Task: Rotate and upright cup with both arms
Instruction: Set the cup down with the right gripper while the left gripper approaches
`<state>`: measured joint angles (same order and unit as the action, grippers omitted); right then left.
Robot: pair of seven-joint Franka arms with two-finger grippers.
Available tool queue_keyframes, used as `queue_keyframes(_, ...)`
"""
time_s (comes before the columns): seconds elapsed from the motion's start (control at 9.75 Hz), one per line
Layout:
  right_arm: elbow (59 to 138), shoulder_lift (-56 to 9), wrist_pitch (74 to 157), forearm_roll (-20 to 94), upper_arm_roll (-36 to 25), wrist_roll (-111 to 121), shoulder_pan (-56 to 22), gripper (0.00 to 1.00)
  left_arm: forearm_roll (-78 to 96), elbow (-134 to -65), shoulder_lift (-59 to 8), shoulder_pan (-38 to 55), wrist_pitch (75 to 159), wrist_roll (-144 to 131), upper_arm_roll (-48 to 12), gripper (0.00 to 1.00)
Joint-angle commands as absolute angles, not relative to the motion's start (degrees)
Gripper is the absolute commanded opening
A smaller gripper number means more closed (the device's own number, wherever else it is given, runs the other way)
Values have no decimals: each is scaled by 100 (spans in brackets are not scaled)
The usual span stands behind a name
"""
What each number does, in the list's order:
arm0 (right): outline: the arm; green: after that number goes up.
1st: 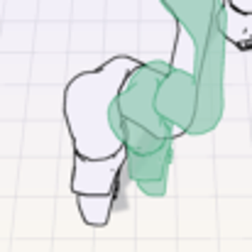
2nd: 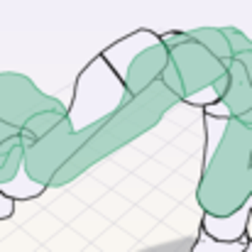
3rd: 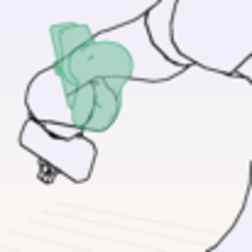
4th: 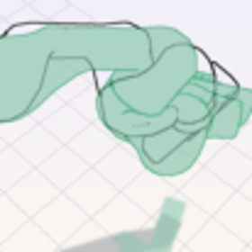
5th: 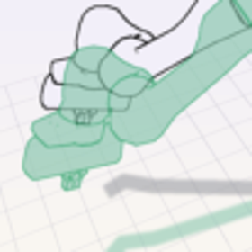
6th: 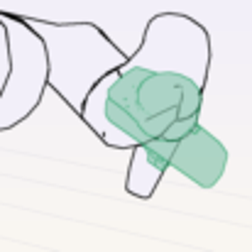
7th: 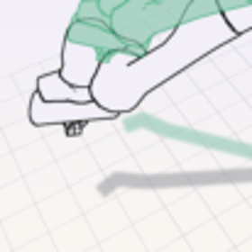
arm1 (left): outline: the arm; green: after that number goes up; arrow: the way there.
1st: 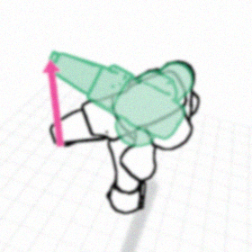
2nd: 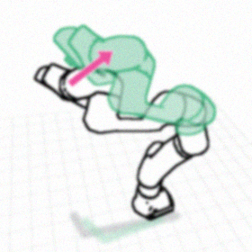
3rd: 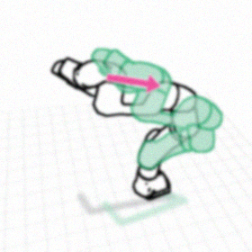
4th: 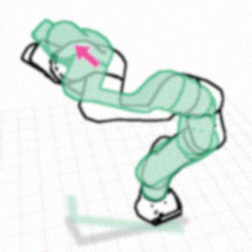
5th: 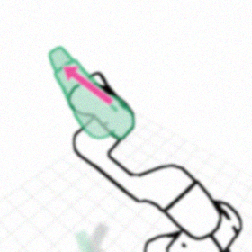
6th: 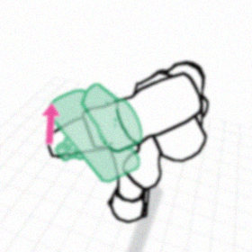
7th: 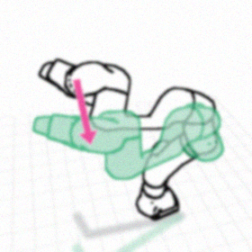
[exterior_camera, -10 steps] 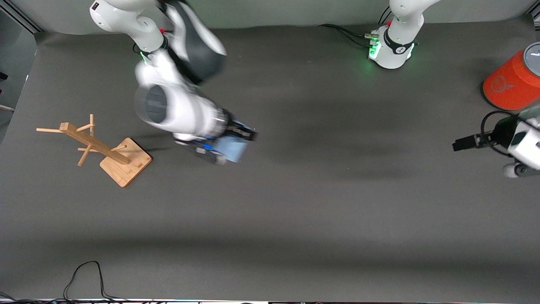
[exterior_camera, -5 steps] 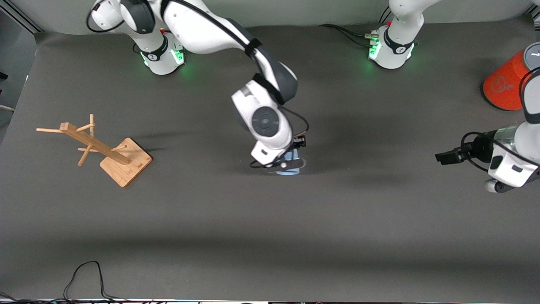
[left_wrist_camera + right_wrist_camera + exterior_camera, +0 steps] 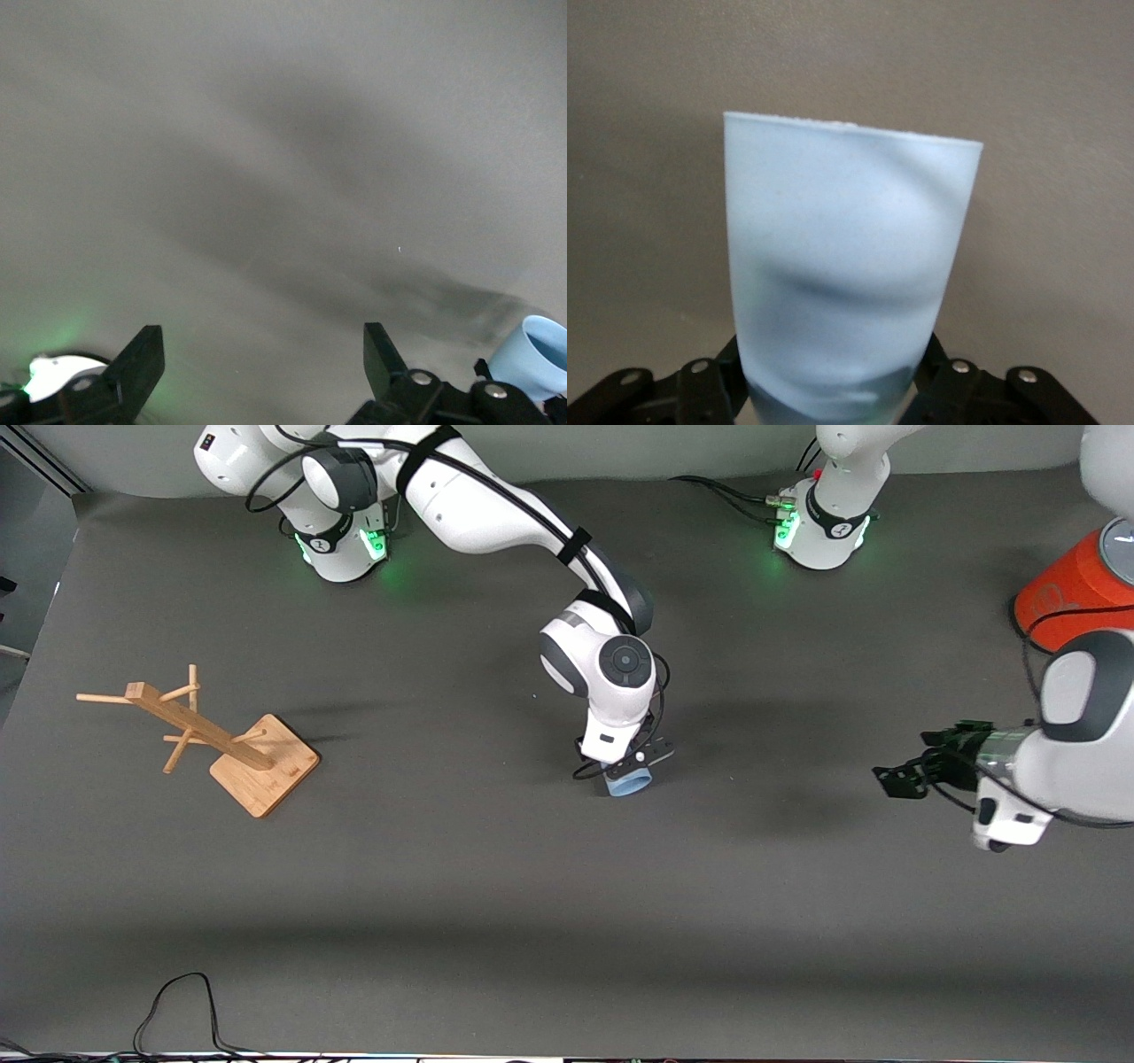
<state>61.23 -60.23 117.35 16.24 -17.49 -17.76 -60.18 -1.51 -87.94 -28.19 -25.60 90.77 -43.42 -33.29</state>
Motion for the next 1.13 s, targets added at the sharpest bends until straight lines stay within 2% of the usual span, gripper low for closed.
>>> queue_keyframes(0.0, 5862, -6284, 11848, 1494, -1802, -1898, -6091, 38, -123, -8527, -3145, -2207, 8965, -4946, -3322, 100)
queue_keyframes(0.1, 5871, -6284, 11848, 1494, -1802, -1907, -6100, 41, 121, -8386, -3286, -2145, 8939, -5053, -3314, 100)
queue_keyframes(0.21, 5880, -6284, 11848, 1485, -1802, -1907, -6100, 56, 358, -8202, -3461, -1979, 8921, -5332, -3305, 100)
queue_keyframes(0.31, 5880, -6249, 11839, 1416, -1810, -1916, -6134, 100, 386, -7957, -3715, -1812, 8930, -6101, -3313, 100)
queue_keyframes(0.51, 5941, -6005, 11664, 1362, -1854, -1907, -6152, 100, 465, -7481, -4173, -1356, 8956, -7379, -3305, 100)
queue_keyframes(0.72, 6203, -5444, 11042, 1275, -1907, -1890, -6082, 100, 605, -7392, -4385, -1021, 9183, -7898, -3296, 100)
queue_keyframes(1.03, 7895, -3470, 10767, 1108, -2371, -1610, -6091, 100, 633, -7374, -4929, -389, 9937, -8488, -3287, 100)
